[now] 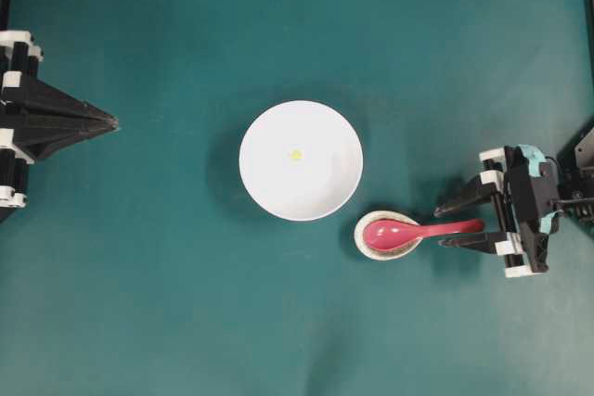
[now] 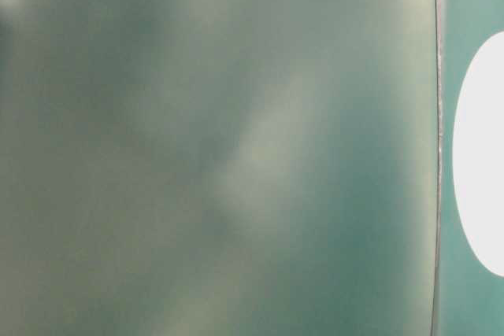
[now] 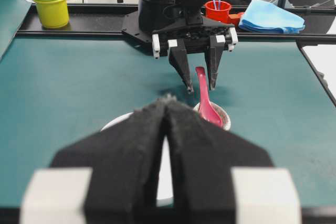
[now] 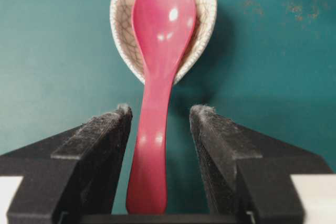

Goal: Scoop the yellow hexagonal prism block from the bowl with a spoon using the right arm.
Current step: 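Lower the right gripper around the pink spoon handle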

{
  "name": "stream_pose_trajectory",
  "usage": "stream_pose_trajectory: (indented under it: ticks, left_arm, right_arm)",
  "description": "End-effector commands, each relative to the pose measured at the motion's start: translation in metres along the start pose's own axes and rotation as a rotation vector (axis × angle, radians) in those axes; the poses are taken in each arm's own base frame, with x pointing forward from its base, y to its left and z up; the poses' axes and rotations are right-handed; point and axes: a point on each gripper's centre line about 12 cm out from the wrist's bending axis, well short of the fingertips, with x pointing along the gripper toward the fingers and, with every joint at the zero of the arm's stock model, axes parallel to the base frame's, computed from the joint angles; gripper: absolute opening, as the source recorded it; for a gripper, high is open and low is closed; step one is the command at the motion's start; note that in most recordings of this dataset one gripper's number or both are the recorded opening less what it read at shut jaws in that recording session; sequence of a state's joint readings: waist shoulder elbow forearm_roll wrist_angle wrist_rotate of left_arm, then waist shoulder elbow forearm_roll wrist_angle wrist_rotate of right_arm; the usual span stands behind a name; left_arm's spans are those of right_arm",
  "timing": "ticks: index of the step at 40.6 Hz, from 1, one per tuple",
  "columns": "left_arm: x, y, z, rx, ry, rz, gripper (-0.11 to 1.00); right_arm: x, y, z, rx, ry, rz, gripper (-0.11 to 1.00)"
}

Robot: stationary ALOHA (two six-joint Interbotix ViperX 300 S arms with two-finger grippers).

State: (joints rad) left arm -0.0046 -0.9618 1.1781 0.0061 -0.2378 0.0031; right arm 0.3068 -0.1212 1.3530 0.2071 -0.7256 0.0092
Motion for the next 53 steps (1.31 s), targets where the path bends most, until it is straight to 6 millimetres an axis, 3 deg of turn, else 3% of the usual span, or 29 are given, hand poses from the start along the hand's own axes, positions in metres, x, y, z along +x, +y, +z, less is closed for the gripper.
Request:
stream_pose_trajectory:
  ticks: [1, 53]
  left_arm:
    - [0.0032, 0.0001, 0.0116, 0.003, -0.028, 0.000, 0.00]
    - [0.0031, 0.0001, 0.0109, 0.002, -0.026, 0.000, 0.00]
  right_arm:
    - [0.0014, 0.0009, 0.0050, 0.001, -0.035, 0.001, 0.55]
    - [0.0051, 0.0033, 0.0035, -0.007, -0.035, 0.007, 0.54]
